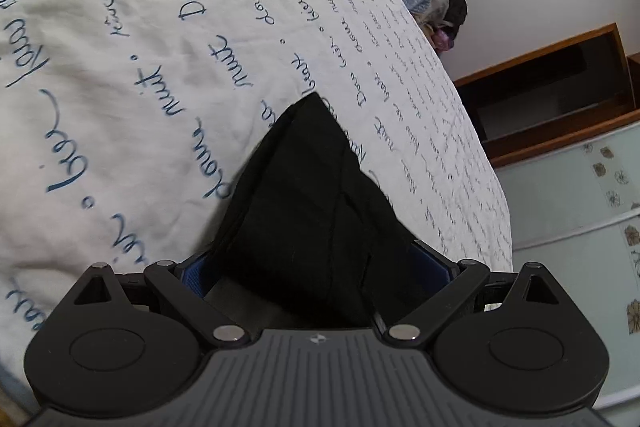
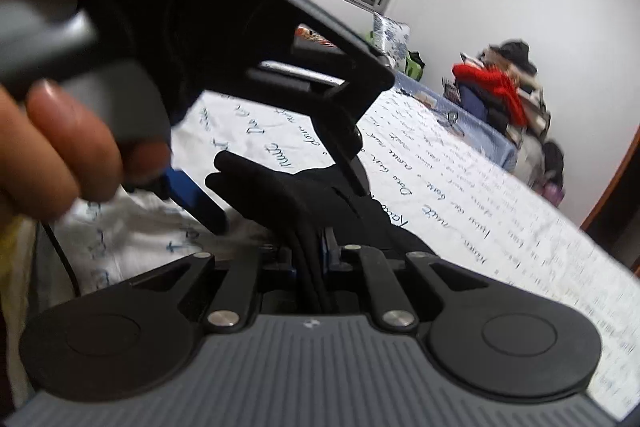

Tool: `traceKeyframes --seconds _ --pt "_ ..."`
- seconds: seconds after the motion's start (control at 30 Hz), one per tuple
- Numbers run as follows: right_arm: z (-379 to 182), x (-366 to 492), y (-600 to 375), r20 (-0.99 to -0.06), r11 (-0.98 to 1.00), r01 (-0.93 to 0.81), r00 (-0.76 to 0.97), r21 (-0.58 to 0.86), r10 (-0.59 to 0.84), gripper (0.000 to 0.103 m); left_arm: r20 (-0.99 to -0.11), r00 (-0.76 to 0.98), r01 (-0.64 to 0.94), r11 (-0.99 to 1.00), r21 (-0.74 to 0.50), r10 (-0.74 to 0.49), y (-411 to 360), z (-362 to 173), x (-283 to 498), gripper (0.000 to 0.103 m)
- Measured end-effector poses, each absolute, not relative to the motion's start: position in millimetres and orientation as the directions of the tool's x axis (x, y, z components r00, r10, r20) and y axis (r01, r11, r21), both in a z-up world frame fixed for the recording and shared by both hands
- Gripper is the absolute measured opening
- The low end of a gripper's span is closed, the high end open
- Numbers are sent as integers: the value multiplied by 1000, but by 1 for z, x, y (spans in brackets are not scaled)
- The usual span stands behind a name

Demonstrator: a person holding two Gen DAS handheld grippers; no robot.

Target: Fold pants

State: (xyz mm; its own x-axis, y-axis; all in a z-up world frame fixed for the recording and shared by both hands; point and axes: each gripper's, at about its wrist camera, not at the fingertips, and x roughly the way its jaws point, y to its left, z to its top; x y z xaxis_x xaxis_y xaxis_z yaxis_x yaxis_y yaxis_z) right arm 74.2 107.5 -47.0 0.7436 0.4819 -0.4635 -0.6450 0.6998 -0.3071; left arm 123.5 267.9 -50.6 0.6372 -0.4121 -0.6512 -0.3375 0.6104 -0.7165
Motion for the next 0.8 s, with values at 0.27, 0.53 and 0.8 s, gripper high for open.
traceKeyframes --seconds 0.27,0.53,0.8 --pt "-40 67 101 -450 722 -647 736 -245 506 9 -665 647 -349 631 -693 -373 268 -53 139 32" --pt "-27 54 67 -538 630 -760 603 -161 589 28 -648 687 -279 704 -653 -328 261 -42 129 20" --pt "-33 121 -37 -649 833 -541 676 -114 350 36 -656 706 -244 778 -579 -266 244 -30 126 19"
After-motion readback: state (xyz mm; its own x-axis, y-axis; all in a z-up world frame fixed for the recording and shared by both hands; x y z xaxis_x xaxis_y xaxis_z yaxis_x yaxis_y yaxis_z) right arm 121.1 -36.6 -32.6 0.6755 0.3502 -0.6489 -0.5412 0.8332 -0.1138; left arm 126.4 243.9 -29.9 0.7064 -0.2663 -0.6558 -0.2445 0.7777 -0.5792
